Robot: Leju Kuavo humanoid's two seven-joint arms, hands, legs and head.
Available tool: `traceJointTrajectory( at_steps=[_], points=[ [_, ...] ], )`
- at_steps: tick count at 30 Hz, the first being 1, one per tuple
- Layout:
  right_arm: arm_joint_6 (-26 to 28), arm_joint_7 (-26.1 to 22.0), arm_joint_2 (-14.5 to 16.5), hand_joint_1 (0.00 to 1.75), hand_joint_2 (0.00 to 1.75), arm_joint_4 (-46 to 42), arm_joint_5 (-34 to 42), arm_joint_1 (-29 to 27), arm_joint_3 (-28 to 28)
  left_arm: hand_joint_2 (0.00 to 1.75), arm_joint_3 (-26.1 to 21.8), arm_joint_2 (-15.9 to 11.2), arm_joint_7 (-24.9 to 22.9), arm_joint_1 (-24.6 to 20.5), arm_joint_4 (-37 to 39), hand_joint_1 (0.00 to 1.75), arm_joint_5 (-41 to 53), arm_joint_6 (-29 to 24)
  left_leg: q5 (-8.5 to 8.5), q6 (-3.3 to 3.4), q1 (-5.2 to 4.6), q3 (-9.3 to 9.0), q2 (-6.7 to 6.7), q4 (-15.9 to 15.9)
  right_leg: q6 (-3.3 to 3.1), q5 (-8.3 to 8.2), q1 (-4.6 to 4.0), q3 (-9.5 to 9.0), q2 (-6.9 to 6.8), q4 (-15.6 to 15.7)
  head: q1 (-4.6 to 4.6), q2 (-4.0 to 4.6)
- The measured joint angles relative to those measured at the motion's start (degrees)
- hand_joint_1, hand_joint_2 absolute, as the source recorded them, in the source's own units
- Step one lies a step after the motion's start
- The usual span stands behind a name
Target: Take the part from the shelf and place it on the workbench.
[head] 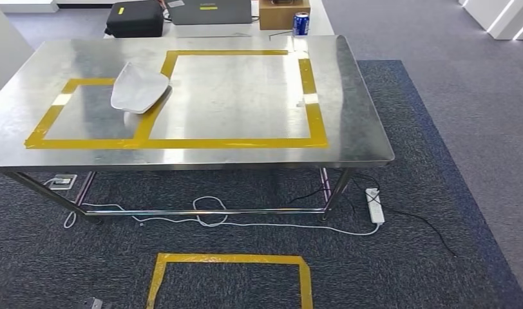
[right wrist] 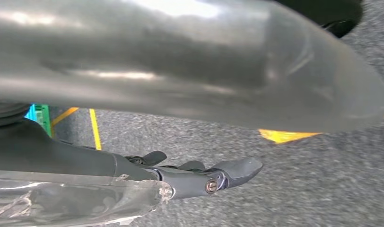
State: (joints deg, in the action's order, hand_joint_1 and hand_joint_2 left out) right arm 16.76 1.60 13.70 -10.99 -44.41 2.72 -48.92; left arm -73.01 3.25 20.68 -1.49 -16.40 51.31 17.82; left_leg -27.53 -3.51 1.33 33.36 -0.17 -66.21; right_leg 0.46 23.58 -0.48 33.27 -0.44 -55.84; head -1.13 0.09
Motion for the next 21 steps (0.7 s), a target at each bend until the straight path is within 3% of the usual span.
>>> traceJointTrajectory(
  at_steps=[2, 3, 5, 6, 8, 10, 11, 12, 13, 14, 15, 17, 19, 21],
  points=[
    [-0.4, 0.3, 0.0, 0.00, 0.00, -0.1, -0.2, 0.0, 0.0, 0.00, 1.4, -0.1, -1.4, -0.1, 0.2, 0.00, 5.9, -6.2, -0.99, 0.22, 0.17, -5.68, 0.15, 7.9, 0.72, -0.82, -0.03, 1.56, 0.07, -1.1, -0.18, 0.00],
    [-0.5, 0.4, 0.0, 0.00, 0.00, -0.1, -0.3, 0.0, 0.0, 0.00, 2.1, -0.1, -2.0, -0.1, 0.4, 0.00, 8.5, -9.3, -1.76, 0.61, 0.12, -7.01, 0.22, 10.1, 1.04, -1.25, -0.08, 2.04, 0.09, -1.4, -0.26, 0.00],
    [-0.6, 0.6, 0.0, 0.00, 0.00, -0.1, -0.3, -0.1, 0.0, 0.00, 4.0, -0.2, -2.8, 0.2, 0.7, 0.00, 12.8, -13.5, -1.89, 1.79, -0.03, -6.73, 0.15, 10.8, 1.56, -2.00, 0.05, 2.56, 0.10, -1.6, -0.26, 0.00],
    [-0.5, 0.6, 0.0, 0.00, 0.00, -0.1, -0.2, -0.1, 0.0, 0.00, 5.2, -0.2, -2.7, 0.4, 0.8, 0.00, 14.0, -15.0, -1.51, 2.29, -0.06, -6.32, 0.05, 10.7, 1.82, -1.45, 0.14, 2.93, 0.11, -2.0, -0.24, 0.00],
    [-0.3, 0.6, 0.0, 0.00, 0.00, -0.1, 0.1, -0.2, -0.2, 0.00, 6.5, -0.4, -1.2, 0.5, 0.9, 0.00, 13.2, -17.4, -0.54, 3.23, -0.04, -5.25, -0.16, 10.7, 2.41, 2.49, 0.27, 4.40, 0.16, -5.9, 0.02, 0.00],
    [-0.1, 0.6, 0.0, 0.00, 0.00, -0.1, 0.2, -0.2, -0.4, 0.00, 6.0, -0.7, -0.1, 0.2, 0.9, 0.00, 9.7, -18.3, 0.55, 3.68, -0.26, -3.97, -0.18, 10.7, 2.77, 7.86, 0.28, 6.46, 0.19, -13.6, 0.40, 0.00],
    [-0.1, 0.6, 0.0, 0.00, 0.00, -0.1, 0.2, -0.2, -0.5, 0.00, 5.5, -0.8, 0.2, 0.1, 1.0, 0.00, 7.9, -18.2, 1.10, 3.77, -0.42, -3.24, -0.18, 10.7, 2.76, 9.25, 0.27, 6.99, 0.19, -16.8, 0.52, 0.00],
    [-0.1, 0.7, 0.0, 0.00, 0.00, -0.1, 0.1, -0.2, -0.6, 0.00, 4.7, -1.0, 0.0, 0.1, 1.0, 0.00, 6.5, -18.3, 1.65, 3.84, -0.61, -2.53, -0.19, 10.6, 2.61, 9.40, 0.24, 6.68, 0.19, -18.3, 0.64, 0.00],
    [-0.2, 0.7, 0.0, 0.00, 0.00, -0.1, 0.0, -0.2, -0.7, 0.00, 4.4, -1.1, -0.9, 0.0, 1.0, 0.00, 6.7, -19.0, 2.17, 3.87, -0.82, -1.87, -0.18, 10.6, 2.27, 8.43, 0.15, 5.28, 0.21, -17.6, 0.69, 0.00],
    [-0.3, 0.6, 0.0, 0.00, 0.00, -0.1, -0.3, -0.2, -0.8, 0.00, 4.6, -1.2, -1.9, 0.1, 1.0, 0.00, 8.5, -19.7, 2.65, 3.89, -1.03, -1.32, -0.16, 10.6, 1.77, 6.88, -0.01, 2.85, 0.25, -14.8, 0.76, 0.00],
    [-0.4, 0.5, 0.0, 0.00, 0.00, -0.1, -0.5, -0.1, -0.9, 0.00, 5.1, -1.4, -2.7, 0.2, 1.0, 0.00, 10.9, -19.6, 3.09, 3.88, -1.19, -0.89, -0.13, 10.6, 1.06, 5.57, -0.27, -0.22, 0.32, -10.6, 0.78, 0.00],
    [-0.6, 0.2, -0.1, 0.00, 0.00, -0.2, -0.7, 0.1, -0.9, 0.00, 5.9, -1.5, -3.7, 0.4, 1.1, 0.00, 14.3, -18.2, 3.97, 3.61, -1.41, -0.21, -0.09, 10.6, -0.15, 4.97, -0.77, -5.61, 0.41, -2.5, 0.73, 0.00],
    [-0.6, -0.1, -0.1, 0.00, 0.00, -0.2, -0.9, 0.1, -1.0, 0.00, 6.6, -1.3, -5.1, 0.5, 1.1, 0.00, 16.2, -17.5, 4.97, 3.01, -1.28, 0.25, -0.12, 10.8, -0.50, 5.21, -1.11, -7.22, 0.43, 0.9, 0.74, 0.00],
    [-0.7, -0.1, -0.1, 0.00, 0.00, -0.2, -1.1, 0.0, -1.0, 0.00, 7.5, -1.2, -6.0, 0.5, 1.3, 0.00, 15.4, -16.5, 5.18, 2.34, -1.14, 0.62, -0.09, 10.9, -0.62, 4.07, -1.01, -6.65, 0.34, 1.7, 0.76, 0.00]
  ],
)
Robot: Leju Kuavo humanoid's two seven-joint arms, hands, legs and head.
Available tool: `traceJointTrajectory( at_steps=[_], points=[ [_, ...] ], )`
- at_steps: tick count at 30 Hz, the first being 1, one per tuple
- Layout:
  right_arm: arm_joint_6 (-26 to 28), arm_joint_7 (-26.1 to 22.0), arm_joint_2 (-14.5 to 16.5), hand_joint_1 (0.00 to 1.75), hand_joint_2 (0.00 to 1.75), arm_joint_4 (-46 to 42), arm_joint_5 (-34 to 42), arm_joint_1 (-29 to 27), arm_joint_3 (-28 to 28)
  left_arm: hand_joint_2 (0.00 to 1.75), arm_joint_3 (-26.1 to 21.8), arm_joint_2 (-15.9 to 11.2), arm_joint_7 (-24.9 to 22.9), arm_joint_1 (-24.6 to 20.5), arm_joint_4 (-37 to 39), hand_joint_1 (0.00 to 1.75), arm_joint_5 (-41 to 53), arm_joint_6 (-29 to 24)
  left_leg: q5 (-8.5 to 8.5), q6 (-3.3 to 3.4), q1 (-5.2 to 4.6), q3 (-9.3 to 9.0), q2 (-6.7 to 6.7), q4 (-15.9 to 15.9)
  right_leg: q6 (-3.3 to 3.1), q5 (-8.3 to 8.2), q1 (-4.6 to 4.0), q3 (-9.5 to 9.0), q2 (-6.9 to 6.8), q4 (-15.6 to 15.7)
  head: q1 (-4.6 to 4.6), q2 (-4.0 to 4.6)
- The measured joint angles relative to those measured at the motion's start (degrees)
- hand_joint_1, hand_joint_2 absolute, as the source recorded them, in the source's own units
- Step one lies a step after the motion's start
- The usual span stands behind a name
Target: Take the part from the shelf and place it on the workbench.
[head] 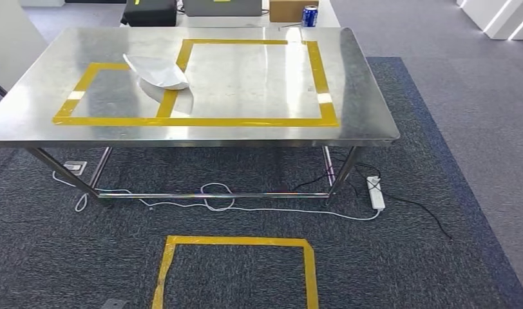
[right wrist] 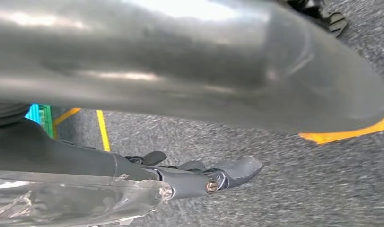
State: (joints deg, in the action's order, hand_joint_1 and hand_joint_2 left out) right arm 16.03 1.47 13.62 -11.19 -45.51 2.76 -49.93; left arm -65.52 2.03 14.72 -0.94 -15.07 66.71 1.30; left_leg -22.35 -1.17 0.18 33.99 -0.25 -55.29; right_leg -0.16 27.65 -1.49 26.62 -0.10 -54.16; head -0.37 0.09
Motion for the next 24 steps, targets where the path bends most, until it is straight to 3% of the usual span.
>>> traceJointTrajectory(
  at_steps=[1, 2, 4, 5, 6, 7, 8, 10, 12, 13, 15, 16, 17, 19, 20, 21, 22, 23, 24],
  points=[
    [0.0, 0.0, 0.0, 0.00, 0.00, 0.0, 0.0, 0.0, 0.0, 0.00, -0.4, 0.1, 0.2, 0.0, 0.1, 0.00, -3.0, 1.7, -1.18, -0.31, 0.00, 0.37, 0.04, -0.7, -0.21, -0.69, 0.15, 0.35, -0.07, 0.3, -0.03, 0.00],
    [0.0, 0.0, 0.0, 0.00, 0.00, 0.0, -0.1, 0.1, 0.0, 0.00, -1.7, 0.3, 0.8, -0.2, 0.3, 0.00, -8.0, 4.6, -3.42, -0.61, 0.01, 1.06, 0.09, -2.7, -0.37, -1.40, 0.33, 0.88, -0.14, 0.6, -0.14, 0.00],
    [0.2, -0.1, 0.0, 0.00, 0.00, 0.0, -0.1, 0.2, -0.1, 0.00, -5.5, 0.5, 1.7, -0.6, 0.4, 0.00, -17.7, 10.2, -9.07, -1.14, 0.16, 3.07, 0.12, -9.7, -0.52, -2.56, 0.41, 2.36, -0.26, 0.4, -0.32, 0.00],
    [0.3, -0.2, 0.0, 0.00, 0.00, 0.0, -0.1, 0.1, -0.2, 0.00, -6.9, 0.5, 1.6, -0.7, 0.5, 0.00, -20.0, 11.0, -10.76, -1.37, 0.23, 3.86, 0.12, -13.4, -0.48, -3.10, 0.43, 3.24, -0.31, 0.1, -0.39, 0.00],
    [0.4, -0.3, 0.0, 0.00, 0.00, 0.0, -0.1, 0.1, -0.2, 0.00, -7.0, 0.3, 0.9, -0.7, 0.5, 0.00, -19.3, 9.6, -11.04, -1.58, 0.30, 4.01, 0.12, -15.8, -0.45, -3.60, 0.47, 4.13, -0.36, -0.2, -0.38, 0.00],
    [0.4, -0.4, 0.0, 0.00, 0.00, 0.0, -0.1, 0.1, -0.3, 0.00, -6.3, 0.0, 0.1, -0.6, 0.5, 0.00, -15.9, 7.1, -9.98, -1.80, 0.41, 3.30, 0.12, -16.4, -0.37, -4.06, 0.56, 5.12, -0.36, -0.6, -0.39, 0.00],
    [0.4, -0.5, 0.0, 0.00, 0.00, 0.0, -0.1, 0.1, -0.3, 0.00, -5.0, -0.4, -0.5, -0.3, 0.5, 0.00, -11.2, 4.6, -8.22, -2.06, 0.57, 1.66, 0.12, -14.9, -0.21, -4.48, 0.71, 6.17, -0.33, -1.2, -0.41, 0.00],
    [0.5, -0.6, 0.0, 0.00, 0.00, -0.1, -0.2, 0.1, -0.4, 0.00, -2.8, -1.1, -0.7, -0.1, 0.5, 0.00, -3.5, 2.5, -6.25, -2.85, 1.00, -3.61, 0.16, -7.9, 0.37, -5.17, 0.84, 8.26, -0.24, -2.6, -0.58, 0.00],
    [0.6, -0.7, 0.0, 0.00, 0.00, -0.2, -0.1, 0.1, -0.4, 0.00, -3.0, -1.3, 1.0, -0.4, 0.6, 0.00, -4.6, 4.0, -7.20, -2.48, 1.15, -7.03, 0.36, -2.2, 0.98, -5.81, 0.62, 9.64, -0.25, -3.8, -0.71, 0.00],
    [0.7, -0.8, 0.0, 0.00, 0.00, -0.2, 0.0, 0.1, -0.5, 0.00, -3.5, -1.4, 2.4, -0.5, 0.6, 0.00, -6.5, 5.0, -7.69, -1.94, 1.04, -7.33, 0.44, -1.2, 1.15, -6.23, 0.52, 10.02, -0.27, -4.1, -0.69, 0.00],
    [0.8, -1.1, 0.0, 0.00, 0.00, -0.2, 0.3, -0.1, -0.8, 0.00, -4.2, -1.4, 4.6, -0.5, 0.6, 0.00, -8.6, 5.8, -7.19, -0.54, 1.01, -6.39, 0.29, -1.4, 1.52, -6.58, 0.66, 10.44, -0.25, -4.3, -0.46, 0.00],
    [0.8, -1.2, 0.0, 0.00, 0.00, -0.2, 0.4, -0.2, -1.0, 0.00, -4.2, -1.4, 5.7, -0.4, 0.6, 0.00, -8.7, 6.1, -6.68, 0.07, 0.99, -5.87, 0.16, -1.5, 1.79, -5.47, 0.79, 10.85, -0.20, -5.0, -0.36, 0.00],
    [0.8, -1.2, 0.0, 0.00, 0.00, -0.2, 0.5, -0.3, -1.2, 0.00, -4.2, -1.4, 6.8, -0.4, 0.6, 0.00, -8.7, 6.1, -6.08, 0.62, 1.01, -5.23, 0.03, -1.5, 2.14, -3.30, 0.91, 11.45, -0.16, -6.7, -0.28, 0.00],
    [0.7, -1.4, 0.0, 0.00, 0.00, -0.2, 0.7, -0.3, -1.6, 0.00, -4.2, -1.6, 9.6, -0.4, 0.6, 0.00, -9.4, 6.8, -4.70, 1.25, 0.90, -3.65, -0.05, -1.6, 2.69, 2.69, 1.03, 13.09, -0.12, -13.2, 0.00, 0.00],
    [0.6, -1.5, 0.0, 0.00, 0.00, -0.2, 0.7, -0.2, -1.7, 0.00, -4.1, -1.7, 10.5, -0.5, 0.6, 0.00, -9.2, 7.0, -3.97, 1.33, 0.83, -2.74, -0.06, -1.6, 2.81, 4.86, 1.06, 13.65, -0.12, -17.0, 0.08, 0.00],
    [0.4, -1.5, 0.0, 0.00, 0.00, -0.2, 0.6, -0.2, -1.8, 0.00, -3.8, -1.8, 11.1, -0.5, 0.6, 0.00, -8.8, 7.4, -3.22, 1.35, 0.74, -1.78, -0.08, -1.6, 2.80, 5.68, 1.06, 13.69, -0.12, -19.8, 0.13, 0.00],
    [0.3, -1.6, 0.0, 0.00, 0.00, -0.2, 0.7, -0.2, -1.9, 0.00, -3.5, -1.9, 12.1, -0.5, 0.6, 0.00, -8.5, 8.4, -2.44, 1.32, 0.65, -0.78, -0.11, -1.6, 2.69, 5.14, 1.05, 12.85, -0.12, -20.9, 0.13, 0.00],
    [0.1, -1.7, 0.0, 0.00, 0.00, -0.2, 0.7, -0.2, -2.0, 0.00, -3.2, -1.9, 13.9, -0.6, 0.6, 0.00, -8.5, 10.0, -1.67, 1.28, 0.56, 0.19, -0.12, -1.6, 2.49, 3.65, 1.05, 11.04, -0.11, -19.9, 0.13, 0.00],
    [0.0, -1.8, 0.0, 0.00, 0.00, -0.2, 0.7, -0.1, -2.2, 0.00, -3.0, -2.0, 16.1, -0.6, 0.6, 0.00, -8.8, 11.8, -0.89, 1.19, 0.48, 1.08, -0.07, -1.6, 2.20, 2.06, 1.03, 8.18, -0.09, -16.9, 0.13, 0.00]
  ],
)
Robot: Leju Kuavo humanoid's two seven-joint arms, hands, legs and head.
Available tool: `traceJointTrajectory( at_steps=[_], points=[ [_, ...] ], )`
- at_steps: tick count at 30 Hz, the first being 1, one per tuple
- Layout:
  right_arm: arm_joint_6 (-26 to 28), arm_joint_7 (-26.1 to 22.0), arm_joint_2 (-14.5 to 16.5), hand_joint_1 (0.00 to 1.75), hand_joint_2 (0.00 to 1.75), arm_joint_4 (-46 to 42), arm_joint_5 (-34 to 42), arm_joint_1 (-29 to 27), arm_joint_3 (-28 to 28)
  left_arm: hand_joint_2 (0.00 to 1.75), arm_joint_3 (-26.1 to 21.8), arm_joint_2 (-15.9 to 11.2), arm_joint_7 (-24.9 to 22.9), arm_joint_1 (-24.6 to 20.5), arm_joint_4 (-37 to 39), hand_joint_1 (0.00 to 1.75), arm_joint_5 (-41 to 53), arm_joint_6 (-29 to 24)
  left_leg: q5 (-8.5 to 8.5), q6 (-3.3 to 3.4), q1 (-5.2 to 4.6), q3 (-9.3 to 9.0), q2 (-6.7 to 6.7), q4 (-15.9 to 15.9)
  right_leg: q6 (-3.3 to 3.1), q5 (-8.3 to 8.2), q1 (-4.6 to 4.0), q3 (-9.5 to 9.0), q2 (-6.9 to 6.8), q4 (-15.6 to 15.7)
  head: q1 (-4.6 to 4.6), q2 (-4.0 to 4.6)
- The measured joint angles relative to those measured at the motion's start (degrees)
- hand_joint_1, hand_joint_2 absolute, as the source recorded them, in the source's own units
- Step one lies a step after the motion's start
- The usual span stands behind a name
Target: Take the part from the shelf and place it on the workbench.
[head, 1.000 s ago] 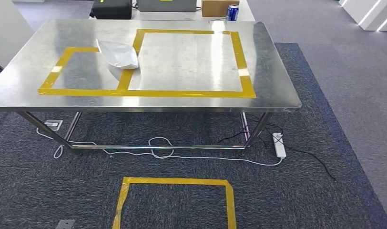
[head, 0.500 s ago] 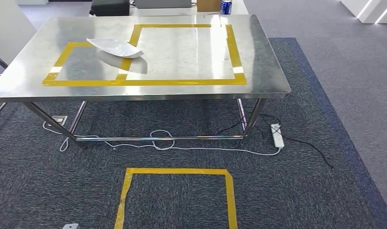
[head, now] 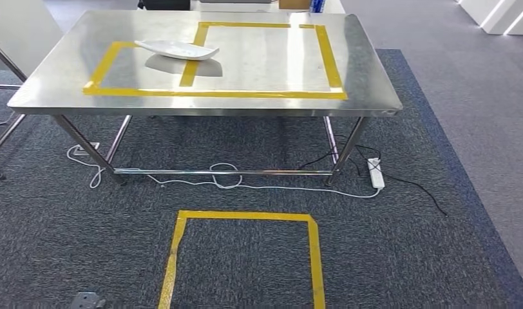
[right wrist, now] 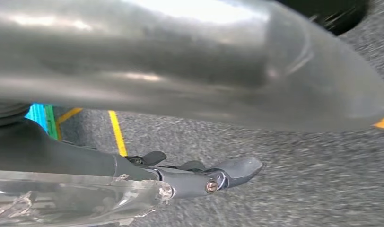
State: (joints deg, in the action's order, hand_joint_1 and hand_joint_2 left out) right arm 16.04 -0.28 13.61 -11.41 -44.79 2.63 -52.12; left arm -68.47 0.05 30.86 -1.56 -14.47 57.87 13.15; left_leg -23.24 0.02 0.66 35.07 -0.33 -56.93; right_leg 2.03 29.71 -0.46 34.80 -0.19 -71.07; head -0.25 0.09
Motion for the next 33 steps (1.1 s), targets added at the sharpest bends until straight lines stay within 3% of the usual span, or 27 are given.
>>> traceJointTrajectory(
  at_steps=[2, 3, 4, 6, 7, 8, 9, 11, 12, 13, 14, 15, 16, 18, 19, 21, 22, 23, 25, 26, 27, 28, 29, 30, 31, 32, 33],
  points=[
    [-0.3, 0.1, 0.0, 0.00, 0.00, 0.0, -0.1, 0.3, -0.4, 0.00, 0.2, -0.1, 3.3, -0.2, 0.0, 0.00, -1.8, 2.6, 1.40, -0.39, -0.12, 1.19, 0.14, 0.0, -0.51, -0.11, -0.13, -6.78, 0.09, 9.2, -0.04, 0.00],
    [-0.4, 0.2, 0.1, 0.00, 0.00, 0.0, -0.2, 0.4, -0.5, 0.00, 0.0, -0.1, 3.4, -0.4, 0.0, 0.00, -2.7, 3.0, 2.06, -0.69, -0.11, 1.37, 0.16, 0.2, -0.61, 0.52, -0.28, -9.04, 0.15, 12.8, -0.07, 0.00],
    [-0.6, 0.2, 0.1, 0.00, 0.00, 0.0, -0.5, 0.5, -0.6, 0.00, -0.1, -0.1, 2.3, -0.5, 0.0, 0.00, -3.4, 2.9, 2.71, -1.04, -0.06, 1.40, 0.14, 0.4, -0.68, 1.17, -0.45, -10.10, 0.20, 14.9, 0.03, -0.01],
    [-0.9, 0.4, 0.1, 0.00, 0.00, 0.0, -1.4, 0.4, -0.6, 0.00, 0.9, -0.1, -2.7, -0.5, 0.1, 0.00, -0.2, 0.2, 3.78, -1.80, 0.13, 1.40, 0.09, 1.0, -1.18, 0.27, -0.57, -9.50, 0.17, 15.6, 0.30, 0.00],
    [-0.9, 0.6, 0.1, 0.00, 0.00, 0.0, -1.8, 0.4, -0.6, 0.00, 2.5, -0.2, -5.5, -0.2, 0.1, 0.00, 3.9, -1.9, 3.13, -2.12, 0.20, 1.69, 0.11, 0.8, -1.67, -0.45, -0.51, -8.89, 0.17, 15.7, 0.41, 0.00],
    [-0.8, 0.8, 0.1, 0.00, 0.00, 0.0, -2.1, 0.4, -0.6, 0.00, 4.5, -0.3, -7.0, 0.2, 0.1, 0.00, 7.9, -3.4, 1.23, -2.36, 0.22, 2.17, 0.14, -0.3, -2.15, -1.33, -0.42, -8.13, 0.17, 15.9, 0.23, 0.00],
    [-0.5, 0.9, 0.1, 0.00, 0.00, 0.0, -2.2, 0.4, -0.6, 0.00, 5.9, -0.4, -7.2, 0.5, 0.2, 0.00, 10.5, -4.1, -1.88, -2.53, 0.26, 2.90, 0.17, -2.6, -2.51, -2.27, -0.35, -7.21, 0.15, 16.0, 0.00, 0.00],
    [0.0, 1.1, 0.1, 0.00, 0.00, 0.0, -2.4, 0.3, -0.7, 0.00, 7.2, -0.3, -6.6, 0.7, 0.3, 0.00, 11.3, -5.0, -8.16, -2.80, 0.24, 4.43, 0.20, -9.7, -2.81, -3.99, -0.48, -5.26, 0.06, 15.9, -0.52, 0.00],
    [0.0, 1.2, 0.1, 0.00, 0.00, 0.0, -2.6, 0.3, -0.7, 0.00, 7.4, -0.2, -7.4, 0.5, 0.3, 0.00, 10.4, -5.8, -9.33, -2.92, 0.24, 4.75, 0.19, -13.1, -2.82, -4.88, -0.55, -4.18, -0.06, 15.8, -0.59, 0.00],
    [0.0, 1.3, 0.1, 0.00, 0.00, 0.0, -2.8, 0.3, -0.7, 0.00, 7.6, 0.0, -8.8, 0.4, 0.4, 0.00, 9.5, -6.7, -8.81, -2.99, 0.24, 4.39, 0.19, -15.2, -2.80, -5.73, -0.59, -3.07, -0.15, 15.7, -0.62, 0.00],
    [0.0, 1.5, 0.1, 0.00, 0.00, 0.0, -2.9, 0.3, -0.7, 0.00, 7.6, 0.2, -10.2, 0.3, 0.4, 0.00, 8.3, -7.4, -7.17, -3.03, 0.25, 3.23, 0.19, -15.7, -2.71, -6.54, -0.59, -1.87, -0.18, 15.4, -0.62, 0.00],
    [0.0, 1.7, 0.1, 0.00, 0.00, 0.0, -3.0, 0.3, -0.7, 0.00, 7.4, 0.4, -11.6, 0.3, 0.4, 0.00, 6.9, -7.9, -5.34, -3.02, 0.26, 1.12, 0.19, -14.2, -2.57, -7.31, -0.57, -0.66, -0.18, 15.2, -0.63, 0.00],
    [0.1, 1.9, 0.2, 0.00, 0.00, 0.0, -3.1, 0.4, -0.7, 0.00, 7.0, 0.7, -12.6, 0.1, 0.4, 0.00, 5.5, -8.1, -4.56, -3.00, 0.29, -2.00, 0.19, -10.8, -2.34, -7.96, -0.58, 0.37, -0.16, 14.8, -0.67, 0.00],
    [0.2, 2.1, 0.2, 0.00, 0.00, 0.0, -3.2, 0.4, -0.7, 0.00, 5.7, 1.4, -13.8, -0.5, 0.4, 0.00, 1.9, -7.1, -5.91, -2.56, 0.26, -8.34, 0.24, -2.2, -1.78, -9.06, -0.74, 1.91, -0.17, 13.9, -0.67, -0.01],
    [0.1, 2.1, 0.2, 0.00, 0.00, 0.0, -3.3, 0.5, -0.7, 0.00, 4.7, 1.9, -13.9, -0.8, 0.5, 0.00, -0.4, -5.8, -6.90, -2.19, 0.15, -10.12, 0.26, 0.6, -1.52, -9.69, -0.80, 2.30, -0.22, 13.7, -0.67, -0.01],
    [-0.5, 2.1, 0.2, 0.00, 0.00, 0.0, -3.1, 0.4, -0.7, 0.00, 2.2, 2.8, -13.6, -1.1, 0.6, 0.00, -4.1, -3.2, -6.92, -1.14, -0.09, -10.12, 0.19, 1.8, -0.97, -10.94, -0.67, 2.74, -0.25, 13.8, -0.62, -0.01],
    [-0.8, 2.2, 0.2, 0.00, 0.44, 0.0, -3.0, 0.4, -0.7, 0.00, 1.2, 3.1, -13.5, -1.0, 0.7, 0.00, -4.7, -2.6, -6.31, -0.69, -0.12, -9.58, 0.07, 1.7, -0.59, -10.65, -0.52, 3.05, -0.18, 13.6, -0.63, 0.00],
    [-1.0, 2.2, 0.2, 0.00, 0.87, 0.0, -2.8, 0.3, -0.7, 0.00, 0.5, 3.5, -13.5, -1.0, 0.7, 0.00, -4.7, -2.4, -5.62, -0.21, -0.09, -8.89, -0.06, 1.6, -0.17, -9.11, -0.38, 3.59, -0.09, 12.6, -0.56, 0.00],
    [-0.9, 2.4, 0.2, 0.00, 1.75, 0.0, -2.8, 0.2, -0.8, 0.00, -0.3, 3.9, -14.1, -1.0, 0.7, 0.00, -4.0, -2.9, -3.96, 0.44, -0.02, -7.06, -0.19, 1.6, 0.61, -3.05, -0.09, 5.19, 0.01, 7.1, -0.25, 0.00],
    [-0.8, 2.6, 0.2, 0.00, 1.31, 0.0, -3.0, 0.3, -0.9, 0.00, -0.6, 4.1, -14.8, -1.1, 0.7, 0.00, -3.7, -3.5, -3.19, 0.56, -0.03, -6.00, -0.18, 1.6, 0.86, -0.11, 0.02, 5.98, 0.02, 3.1, -0.09, 0.00],
    [-0.8, 2.9, 0.2, 0.00, 0.87, 0.0, -3.1, 0.3, -0.9, 0.00, -0.9, 4.3, -15.7, -1.1, 0.7, 0.00, -3.4, -4.1, -2.41, 0.55, -0.04, -4.90, -0.17, 1.6, 1.05, 1.38, 0.12, 6.45, 0.01, -0.6, 0.00, 0.00],
    [-1.1, 2.9, 0.2, 0.00, 0.44, 0.0, -3.0, 0.3, -0.9, 0.00, -1.1, 4.5, -16.7, -1.1, 0.8, 0.00, -3.1, -4.6, -1.64, 0.47, -0.05, -3.82, -0.25, 1.6, 1.14, 1.14, 0.20, 6.38, 0.01, -3.2, 0.00, 0.00],
    [-1.5, 2.9, 0.2, 0.00, 0.00, 0.0, -2.6, 0.3, -1.0, 0.00, -1.3, 4.7, -17.5, -1.1, 0.8, 0.00, -2.8, -5.0, -0.88, 0.38, -0.04, -2.74, -0.47, 1.6, 1.23, -0.53, 0.27, 5.59, -0.02, -4.1, 0.03, 0.00],
    [-2.0, 2.6, 0.2, 0.00, 0.00, 0.0, -2.2, 0.3, -1.2, 0.00, -1.5, 4.9, -18.1, -1.1, 0.8, 0.00, -2.5, -5.2, -0.09, 0.23, -0.02, -1.75, -0.74, 1.6, 1.27, -2.69, 0.35, 3.85, -0.16, -3.2, 0.07, 0.00],
    [-2.4, 2.3, 0.2, 0.00, 0.00, 0.0, -1.7, 0.4, -1.4, 0.00, -1.6, 5.1, -18.4, -1.1, 0.8, 0.00, -2.2, -5.4, 0.65, 0.03, -0.04, -0.96, -1.05, 1.5, 1.31, -3.99, 0.42, 0.98, -0.75, -0.3, 0.09, 0.00],
    [-2.5, 1.9, 0.2, 0.00, 0.00, 0.0, -1.4, 0.6, -1.6, 0.00, -1.6, 5.2, -18.5, -1.1, 0.8, 0.00, -1.9, -5.5, 1.25, -0.24, -0.09, -0.39, -1.34, 1.5, 1.29, -3.78, 0.43, -2.81, -1.61, 4.1, 0.18, 0.00],
    [-2.5, 1.5, 0.3, 0.00, 0.00, 0.0, -1.2, 0.8, -1.7, 0.00, -1.6, 5.3, -18.6, -1.0, 0.8, 0.00, -1.7, -5.7, 1.74, -0.60, -0.16, -0.08, -1.61, 1.3, 1.03, -2.37, 0.36, -6.23, -2.34, 9.0, 0.21, 0.00]
  ],
)
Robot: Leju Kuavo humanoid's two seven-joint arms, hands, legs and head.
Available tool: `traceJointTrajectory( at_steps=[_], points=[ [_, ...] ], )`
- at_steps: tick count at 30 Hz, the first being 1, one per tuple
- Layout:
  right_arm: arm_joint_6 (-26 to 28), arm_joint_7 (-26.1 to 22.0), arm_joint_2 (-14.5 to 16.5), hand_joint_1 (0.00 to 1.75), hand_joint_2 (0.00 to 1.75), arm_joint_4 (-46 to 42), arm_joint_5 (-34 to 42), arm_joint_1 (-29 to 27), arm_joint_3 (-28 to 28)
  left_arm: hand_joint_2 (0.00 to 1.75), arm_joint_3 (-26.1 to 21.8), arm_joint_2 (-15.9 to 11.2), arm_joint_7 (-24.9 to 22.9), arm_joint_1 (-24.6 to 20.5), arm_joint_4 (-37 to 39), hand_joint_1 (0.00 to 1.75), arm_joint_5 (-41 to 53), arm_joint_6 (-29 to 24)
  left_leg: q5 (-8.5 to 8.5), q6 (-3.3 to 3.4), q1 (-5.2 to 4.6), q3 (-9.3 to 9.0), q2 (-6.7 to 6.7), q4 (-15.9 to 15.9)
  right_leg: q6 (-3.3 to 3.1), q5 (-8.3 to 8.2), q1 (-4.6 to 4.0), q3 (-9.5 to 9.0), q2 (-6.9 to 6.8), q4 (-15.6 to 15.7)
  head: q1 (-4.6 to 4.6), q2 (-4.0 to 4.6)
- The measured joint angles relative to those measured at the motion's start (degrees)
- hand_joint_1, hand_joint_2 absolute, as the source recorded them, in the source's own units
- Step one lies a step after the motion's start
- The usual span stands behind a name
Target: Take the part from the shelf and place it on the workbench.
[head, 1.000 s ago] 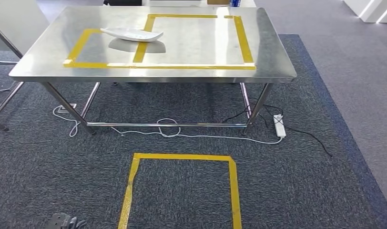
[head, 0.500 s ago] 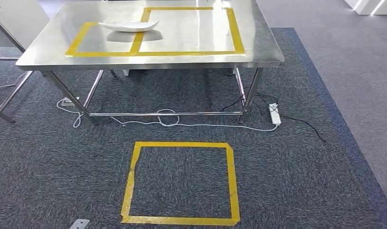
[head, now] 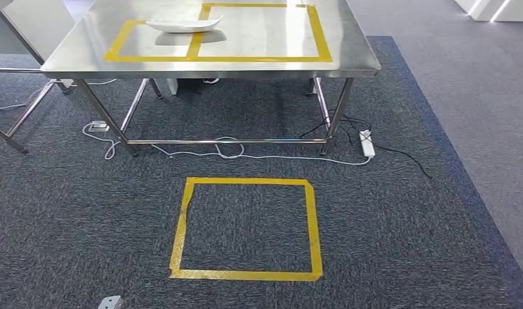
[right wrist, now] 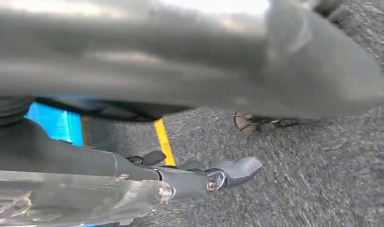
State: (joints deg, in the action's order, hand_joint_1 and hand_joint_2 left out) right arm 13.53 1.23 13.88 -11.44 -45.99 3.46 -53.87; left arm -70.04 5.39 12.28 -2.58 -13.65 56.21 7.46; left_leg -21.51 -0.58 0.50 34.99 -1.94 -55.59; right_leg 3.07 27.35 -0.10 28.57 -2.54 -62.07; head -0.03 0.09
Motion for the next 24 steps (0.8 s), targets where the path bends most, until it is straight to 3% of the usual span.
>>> traceJointTrajectory(
  at_steps=[1, 2, 4, 6, 8, 9, 10, 11, 12, 14, 16, 17, 19, 21, 23, 24],
  points=[
    [0.1, -0.3, 0.0, 0.00, 0.00, 0.0, 0.1, 0.2, -0.1, 0.00, 0.0, 0.1, 0.0, 0.0, 0.0, 0.00, 0.3, -0.2, 0.43, -0.37, -0.05, 0.11, -0.44, -0.1, -0.43, 1.60, -0.14, -2.42, -0.52, 3.8, 0.00, 0.00],
    [0.2, -0.5, 0.1, 0.00, 0.00, 0.0, 0.1, 0.4, -0.3, 0.00, 0.0, 0.2, 0.1, 0.0, 0.0, 0.00, 0.5, -0.3, 0.78, -0.73, -0.01, 0.13, -0.96, 0.0, -1.00, 2.74, -0.34, -3.55, -0.46, 6.1, 0.01, 0.00],
    [0.3, -0.6, 0.2, 0.00, 0.00, 0.0, 0.1, 0.3, -0.6, 0.00, 0.0, 0.4, 0.5, -0.1, 0.0, 0.00, 1.1, -0.2, 1.12, -1.52, 0.23, 0.22, -1.72, -0.1, -2.30, 2.43, -0.56, -2.99, 0.39, 6.7, -0.04, 0.00],
    [0.5, -0.5, 0.2, 0.00, 0.00, 0.0, 0.1, 0.0, -0.8, 0.00, 0.0, 0.5, 1.3, -0.1, 0.0, 0.00, 1.4, 0.7, -1.89, -2.10, 0.40, 1.31, -0.64, -3.0, -3.36, 1.33, -0.54, -2.08, 1.23, 6.7, -0.14, 0.00],
    [0.6, -0.3, 0.2, 0.00, 0.00, 0.0, 0.1, -0.1, -0.9, 0.00, 0.0, 0.6, 1.9, 0.0, 0.0, 0.00, 1.5, 1.3, -7.35, -2.23, 0.41, 3.82, 1.00, -10.2, -3.95, 0.30, -0.64, -0.90, 2.20, 6.7, -0.28, 0.00],
    [0.6, -0.1, 0.2, 0.00, 0.00, 0.0, 0.1, -0.1, -1.0, 0.00, 0.0, 0.7, 1.9, 0.1, 0.0, 0.00, 1.5, 1.2, -9.27, -2.19, 0.39, 4.97, 1.38, -13.8, -4.06, -0.16, -0.77, -0.37, 2.76, 6.7, -0.31, 0.00],
    [0.7, 0.2, 0.2, 0.00, 0.00, 0.0, 0.1, -0.1, -1.1, 0.00, 0.0, 0.7, 1.5, 0.1, 0.1, 0.00, 1.5, 0.9, -10.09, -2.09, 0.36, 5.40, 1.57, -16.2, -4.11, -0.60, -0.90, 0.11, 3.38, 6.6, -0.31, 0.00],
    [0.9, 0.4, 0.2, 0.00, 0.00, 0.0, 0.0, -0.2, -1.2, 0.00, 0.0, 0.7, 0.7, 0.1, 0.1, 0.00, 1.5, 0.5, -9.75, -1.92, 0.31, 4.79, 1.68, -16.4, -4.07, -1.00, -0.99, 0.53, 4.04, 6.5, -0.30, 0.00],
    [1.0, 0.5, 0.2, 0.00, 0.00, 0.0, -0.1, -0.2, -1.2, 0.00, 0.0, 0.7, -0.2, 0.1, 0.1, 0.00, 1.7, 0.0, -8.47, -1.72, 0.25, 3.09, 1.84, -14.3, -3.98, -1.32, -1.05, 0.82, 4.73, 6.5, -0.30, 0.00],
    [1.2, 0.4, 0.2, 0.00, 0.00, 0.0, -0.4, -0.3, -1.2, 0.00, 0.0, 0.7, -2.3, 0.1, 0.1, 0.00, 2.1, -0.6, -5.50, -1.16, 0.16, -2.17, 3.66, -6.6, -3.67, -1.73, -1.09, 1.49, 6.04, 6.2, -0.30, 0.00],
    [1.5, 0.3, 0.3, 0.00, 0.00, 0.0, -0.7, -0.2, -1.3, 0.00, 0.0, 0.9, -3.8, 0.1, 0.1, 0.00, 2.4, -1.0, -4.64, -0.80, 0.24, -5.46, 5.73, -1.1, -3.24, -1.95, -1.15, 2.22, 7.14, 5.6, -0.31, 0.00],
    [1.7, 0.3, 0.3, 0.00, 0.00, 0.0, -0.8, -0.2, -1.3, 0.00, 0.0, 1.0, -4.3, 0.1, 0.1, 0.00, 2.5, -1.2, -4.87, -0.66, 0.25, -5.83, 6.09, -0.3, -2.96, -2.09, -1.16, 2.61, 7.64, 5.4, -0.28, 0.00],
    [2.5, 0.0, 0.3, 0.00, 0.00, 0.0, -1.0, -0.2, -1.4, 0.00, -0.1, 1.3, -4.9, 0.1, 0.1, 0.00, 2.8, -1.6, -4.93, -0.24, 0.36, -5.68, 5.00, 0.1, -2.35, -2.22, -1.08, 3.24, 8.33, 5.2, -0.32, 0.00],
    [4.3, -1.2, 0.2, 0.00, 0.00, 0.0, -1.1, -0.3, -1.6, 0.00, -0.1, 1.5, -5.3, 0.0, 0.1, 0.00, 3.1, -2.2, -4.68, 0.44, 0.55, -5.61, 3.69, 0.4, -1.56, -0.44, -0.96, 4.73, 6.59, 2.5, 0.01, 0.00],
    [6.2, -2.7, 0.2, 0.00, 0.00, -0.1, -1.1, -0.3, -1.7, 0.00, -0.1, 1.6, -5.8, 0.2, 0.1, 0.00, 3.3, -2.8, -4.60, 0.82, 0.58, -5.52, 2.19, 0.4, -0.64, 3.61, -0.61, 8.10, 4.00, -4.8, 0.44, 0.00],
    [6.9, -3.3, 0.2, 0.00, 0.00, -0.1, -1.2, -0.3, -1.8, 0.00, -0.2, 1.7, -6.1, 0.4, 0.1, 0.00, 3.5, -3.1, -4.59, 0.85, 0.58, -5.47, 1.35, 0.4, -0.24, 5.38, -0.36, 9.95, 3.42, -8.8, 0.48, 0.00]
  ],
)
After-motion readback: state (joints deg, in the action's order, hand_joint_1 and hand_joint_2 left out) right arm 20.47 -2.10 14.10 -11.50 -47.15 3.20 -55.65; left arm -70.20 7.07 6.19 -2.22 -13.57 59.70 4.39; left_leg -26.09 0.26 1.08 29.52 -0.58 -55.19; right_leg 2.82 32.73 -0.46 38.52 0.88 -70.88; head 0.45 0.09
